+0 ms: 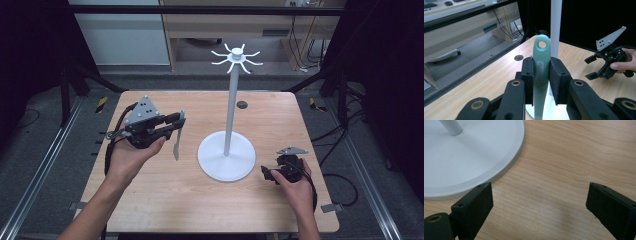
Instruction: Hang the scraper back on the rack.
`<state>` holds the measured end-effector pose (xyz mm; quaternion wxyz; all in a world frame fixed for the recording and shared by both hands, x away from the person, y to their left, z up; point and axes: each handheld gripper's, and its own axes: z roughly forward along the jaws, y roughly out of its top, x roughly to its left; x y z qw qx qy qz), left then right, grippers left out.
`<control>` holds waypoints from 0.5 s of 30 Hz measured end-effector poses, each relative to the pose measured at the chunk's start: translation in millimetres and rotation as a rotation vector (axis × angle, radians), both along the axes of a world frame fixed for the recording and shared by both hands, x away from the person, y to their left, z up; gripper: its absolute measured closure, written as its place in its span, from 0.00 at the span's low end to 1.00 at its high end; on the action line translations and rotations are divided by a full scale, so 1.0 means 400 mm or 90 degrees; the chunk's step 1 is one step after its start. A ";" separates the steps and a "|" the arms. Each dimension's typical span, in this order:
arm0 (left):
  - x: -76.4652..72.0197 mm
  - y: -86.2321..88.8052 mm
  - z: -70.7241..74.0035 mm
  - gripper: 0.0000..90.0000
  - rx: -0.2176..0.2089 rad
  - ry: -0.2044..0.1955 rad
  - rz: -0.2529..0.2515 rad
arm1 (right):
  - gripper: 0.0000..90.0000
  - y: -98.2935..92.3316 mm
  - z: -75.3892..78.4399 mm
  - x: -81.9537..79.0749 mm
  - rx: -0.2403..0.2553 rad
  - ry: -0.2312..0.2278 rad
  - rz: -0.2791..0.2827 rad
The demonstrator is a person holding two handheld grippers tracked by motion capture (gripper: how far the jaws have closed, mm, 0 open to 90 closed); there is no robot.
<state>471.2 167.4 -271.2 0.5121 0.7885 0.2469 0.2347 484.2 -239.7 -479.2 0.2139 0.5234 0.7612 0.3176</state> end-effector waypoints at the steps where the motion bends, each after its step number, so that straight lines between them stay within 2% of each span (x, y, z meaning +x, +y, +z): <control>1: 0.004 -0.006 0.007 0.83 -0.004 0.000 -0.002 | 0.09 -0.001 0.000 0.000 0.001 0.000 -0.001; 10: 0.017 -0.043 0.036 0.83 -0.008 -0.008 -0.009 | 0.09 -0.001 0.002 -0.001 0.004 0.000 -0.002; 15: 0.027 -0.058 0.060 0.83 -0.026 -0.018 -0.003 | 0.09 0.000 0.001 0.000 -0.005 -0.003 0.000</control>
